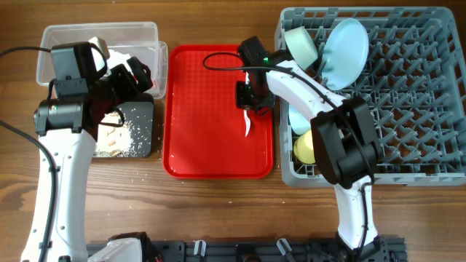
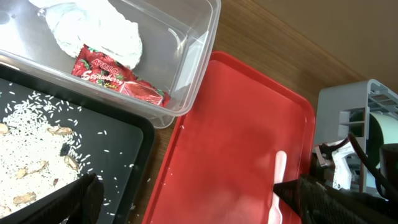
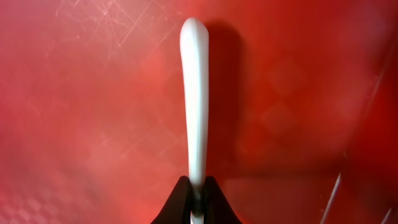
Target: Sort waste into correct bins and load items into the dishwasher rack
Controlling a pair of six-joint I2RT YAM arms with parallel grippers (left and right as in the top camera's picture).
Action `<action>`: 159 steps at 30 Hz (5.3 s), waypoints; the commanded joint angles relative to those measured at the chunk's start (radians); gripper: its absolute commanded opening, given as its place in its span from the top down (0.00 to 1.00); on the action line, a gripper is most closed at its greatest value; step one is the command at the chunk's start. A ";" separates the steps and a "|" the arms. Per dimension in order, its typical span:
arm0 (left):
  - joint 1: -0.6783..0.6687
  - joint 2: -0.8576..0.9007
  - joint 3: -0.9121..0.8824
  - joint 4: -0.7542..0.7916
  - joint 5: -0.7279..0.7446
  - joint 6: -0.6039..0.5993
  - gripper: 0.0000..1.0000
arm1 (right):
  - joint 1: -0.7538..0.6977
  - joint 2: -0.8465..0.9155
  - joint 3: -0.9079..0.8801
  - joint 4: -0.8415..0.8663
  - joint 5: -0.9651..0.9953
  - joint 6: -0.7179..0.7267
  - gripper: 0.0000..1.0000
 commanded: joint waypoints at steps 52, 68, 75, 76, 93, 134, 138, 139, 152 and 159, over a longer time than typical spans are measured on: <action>0.004 0.005 0.016 0.003 -0.005 0.004 0.00 | -0.324 -0.903 0.092 -0.442 -0.029 -0.176 0.00; 0.004 0.005 0.016 0.003 -0.006 0.004 0.00 | -0.338 -1.202 -0.312 -0.019 0.199 -0.389 0.00; 0.004 0.005 0.016 0.003 -0.006 0.004 0.00 | -0.425 -1.646 -1.056 0.603 0.179 -0.389 0.00; 0.004 0.005 0.016 0.003 -0.006 0.004 0.00 | -0.430 -1.700 -1.132 0.650 0.180 -0.389 0.00; 0.004 0.005 0.016 0.003 -0.006 0.004 0.00 | -0.442 -2.226 -1.659 0.818 0.168 -0.304 0.00; -0.003 -0.864 -0.779 0.624 0.082 0.156 0.00 | -0.442 -2.226 -1.688 0.880 0.164 -0.307 0.00; -0.003 -1.062 -0.942 0.756 0.135 0.238 0.00 | -0.442 -2.226 -1.688 0.880 0.164 -0.307 0.00; -0.003 -1.103 -0.980 0.780 0.135 0.240 0.00 | -0.442 -2.226 -1.688 0.880 0.164 -0.307 0.00; -0.003 -1.348 -1.203 0.866 0.130 0.294 0.00 | -0.442 -2.224 -1.688 0.880 0.164 -0.307 0.00; -0.003 -1.348 -1.242 0.850 0.123 0.313 0.00 | -0.442 -2.224 -1.688 0.880 0.164 -0.307 0.00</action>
